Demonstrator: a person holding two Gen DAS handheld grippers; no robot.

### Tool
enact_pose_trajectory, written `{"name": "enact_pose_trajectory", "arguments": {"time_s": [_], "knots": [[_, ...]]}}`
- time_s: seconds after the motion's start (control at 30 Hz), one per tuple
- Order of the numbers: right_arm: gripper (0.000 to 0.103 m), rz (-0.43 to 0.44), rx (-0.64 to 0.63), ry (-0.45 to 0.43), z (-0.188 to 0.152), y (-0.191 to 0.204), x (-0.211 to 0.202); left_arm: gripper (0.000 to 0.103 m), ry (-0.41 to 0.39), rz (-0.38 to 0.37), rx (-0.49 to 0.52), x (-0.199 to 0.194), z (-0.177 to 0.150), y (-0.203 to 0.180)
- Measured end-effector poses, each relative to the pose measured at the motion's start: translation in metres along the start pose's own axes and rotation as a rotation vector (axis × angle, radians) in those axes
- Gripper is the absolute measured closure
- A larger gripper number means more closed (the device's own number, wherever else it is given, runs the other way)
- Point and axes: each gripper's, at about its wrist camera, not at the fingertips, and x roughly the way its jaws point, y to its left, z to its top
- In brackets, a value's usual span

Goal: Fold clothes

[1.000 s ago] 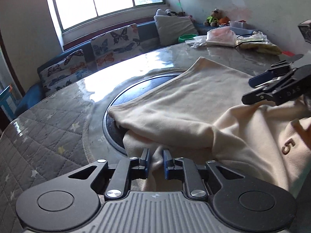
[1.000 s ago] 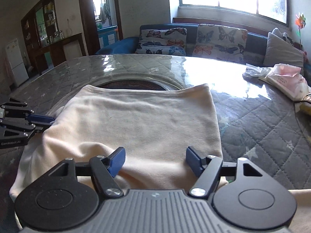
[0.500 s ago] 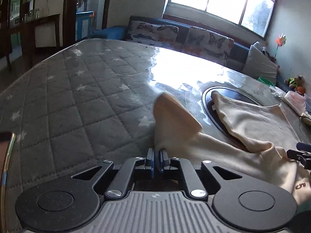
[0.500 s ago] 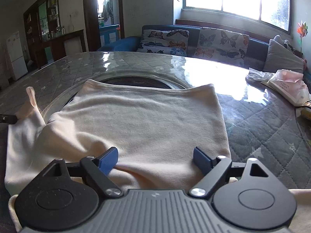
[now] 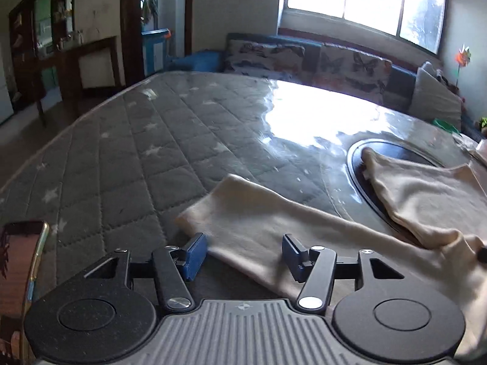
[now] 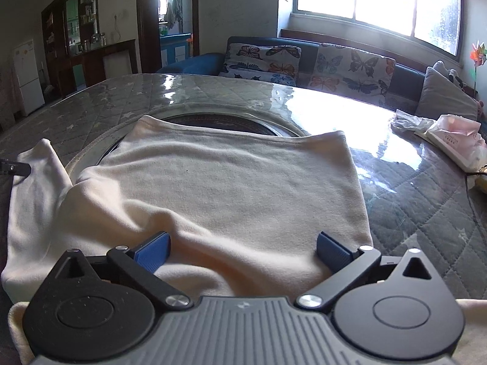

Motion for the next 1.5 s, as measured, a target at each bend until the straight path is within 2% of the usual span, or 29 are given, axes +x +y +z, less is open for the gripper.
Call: {"name": "enact_pose_trajectory", "arguments": {"time_s": [0.03,0.07,0.23,0.33,0.4,0.43,0.47,0.57,0.67,0.8,0.87,0.93,1.07,1.2,1.3,1.37,1.4,1.43,1.47,1.5], "knots": [[0.000,-0.002,-0.001,0.003,0.000,0.001,0.000,0.082,-0.005,0.009,0.001,0.000,0.001,0.001],[0.000,-0.004,0.000,0.007,0.001,0.001,0.000,0.092,-0.008,0.017,0.002,0.001,0.002,0.001],[0.000,0.007,0.031,0.007,0.003,0.002,-0.008,0.097,0.005,0.102,-0.016,-0.001,0.005,0.014],[0.000,0.052,0.052,-0.013,0.005,0.000,-0.020,0.095,0.039,0.109,0.015,-0.003,0.008,0.015],[0.000,0.062,0.049,-0.029,0.009,-0.003,-0.027,0.085,0.062,0.114,0.035,-0.005,0.010,0.016],[0.000,0.063,0.048,-0.035,0.012,-0.005,-0.030,0.070,0.073,0.116,0.046,-0.005,0.011,0.016],[0.000,0.065,0.049,-0.037,0.015,-0.007,-0.031,0.064,0.078,0.113,0.046,-0.009,0.013,0.017],[0.001,0.058,0.063,-0.039,0.024,-0.020,-0.027,0.064,0.045,0.050,0.052,-0.018,0.030,0.001],[0.005,0.036,0.068,-0.022,0.034,-0.033,-0.017,0.064,0.024,-0.064,0.112,-0.015,0.047,-0.032],[0.020,-0.003,0.097,0.015,0.045,-0.054,0.006,0.064,0.013,-0.173,0.211,0.013,0.066,-0.083],[0.031,-0.010,0.123,0.031,0.052,-0.065,0.017,0.064,0.022,-0.212,0.255,0.033,0.074,-0.106],[0.038,-0.013,0.149,0.044,0.059,-0.075,0.028,0.064,0.026,-0.230,0.295,0.051,0.081,-0.124],[0.046,-0.031,0.179,0.054,0.073,-0.089,0.049,0.064,0.037,-0.246,0.343,0.078,0.087,-0.149],[0.056,-0.033,0.189,0.071,0.082,-0.096,0.067,0.064,0.050,-0.229,0.391,0.096,0.088,-0.163],[0.063,-0.038,0.186,0.078,0.086,-0.098,0.076,0.074,0.060,-0.230,0.419,0.105,0.087,-0.169],[0.075,-0.042,0.182,0.080,0.087,-0.098,0.083,0.091,0.056,-0.229,0.432,0.109,0.087,-0.171],[0.076,-0.046,0.177,0.077,0.088,-0.097,0.085,0.093,0.052,-0.229,0.438,0.110,0.087,-0.172],[0.083,-0.051,0.170,0.073,0.088,-0.097,0.086,0.099,0.049,-0.228,0.445,0.111,0.087,-0.172],[0.095,-0.054,0.162,0.066,0.089,-0.098,0.086,0.100,0.038,-0.227,0.451,0.112,0.087,-0.172],[0.095,-0.057,0.156,0.059,0.090,-0.098,0.087,0.100,0.017,-0.222,0.453,0.111,0.090,-0.172]]}}
